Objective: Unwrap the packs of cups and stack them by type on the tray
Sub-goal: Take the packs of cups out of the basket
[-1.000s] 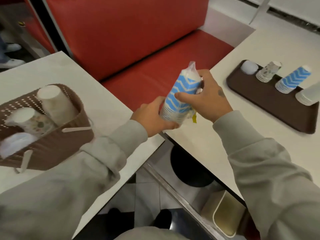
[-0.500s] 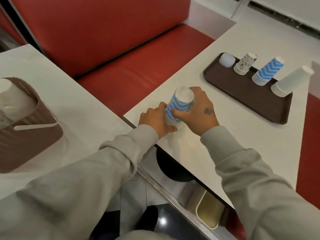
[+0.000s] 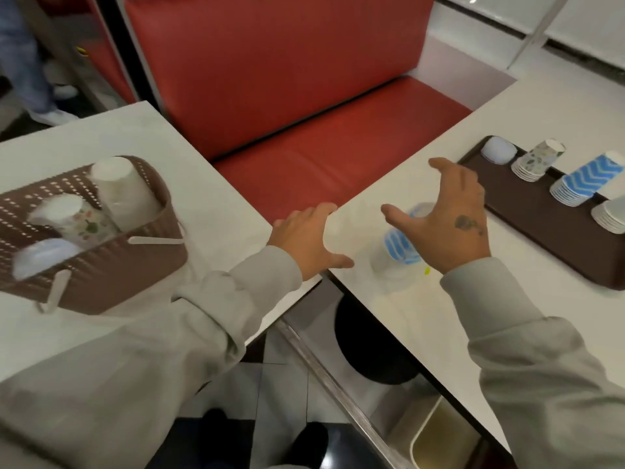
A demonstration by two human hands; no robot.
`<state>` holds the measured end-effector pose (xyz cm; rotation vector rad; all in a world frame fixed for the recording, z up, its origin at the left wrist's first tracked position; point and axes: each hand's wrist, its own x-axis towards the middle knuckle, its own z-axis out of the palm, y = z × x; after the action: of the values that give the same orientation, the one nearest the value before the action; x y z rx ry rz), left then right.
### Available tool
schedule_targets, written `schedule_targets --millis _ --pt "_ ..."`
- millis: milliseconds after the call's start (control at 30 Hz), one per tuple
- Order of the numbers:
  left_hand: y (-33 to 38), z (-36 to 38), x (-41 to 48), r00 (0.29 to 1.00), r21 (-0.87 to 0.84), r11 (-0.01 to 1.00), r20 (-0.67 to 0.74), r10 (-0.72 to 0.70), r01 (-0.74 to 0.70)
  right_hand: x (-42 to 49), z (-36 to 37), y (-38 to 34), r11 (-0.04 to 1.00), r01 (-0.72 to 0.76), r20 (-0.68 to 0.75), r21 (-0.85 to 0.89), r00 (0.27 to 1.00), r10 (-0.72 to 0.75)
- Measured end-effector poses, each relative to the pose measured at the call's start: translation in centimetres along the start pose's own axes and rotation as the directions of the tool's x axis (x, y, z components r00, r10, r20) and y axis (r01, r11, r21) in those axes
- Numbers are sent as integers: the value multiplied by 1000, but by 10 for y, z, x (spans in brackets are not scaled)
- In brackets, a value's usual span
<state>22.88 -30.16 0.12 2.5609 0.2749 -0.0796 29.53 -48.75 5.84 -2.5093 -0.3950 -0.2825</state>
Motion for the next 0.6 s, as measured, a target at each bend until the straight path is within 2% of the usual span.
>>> schedule_targets --millis 200,233,333,400,467,600 --pt "-45 -51 -22 995 -61 997 -85 -57 52 2 32 -52 992 119 3 45 993 -119" --pt "-53 -59 -26 993 -63 996 -100 -70 64 4 39 -61 988 151 7 7 988 -151" --pt "-82 -80 -37 985 -66 993 -141 -102 93 11 54 -83 944 164 26 -285 986 -164" --pt "-102 -93 -45 981 -77 991 -149 -125 114 16 55 -93 926 142 -20 -350 987 -159" --pt "-120 -106 -52 973 -96 986 -172 -151 136 21 55 -107 940 171 -44 -295 980 -192" --pt "-149 -126 -59 953 -183 969 -223 -208 168 23 77 -143 952 272 5 -137 962 -274"
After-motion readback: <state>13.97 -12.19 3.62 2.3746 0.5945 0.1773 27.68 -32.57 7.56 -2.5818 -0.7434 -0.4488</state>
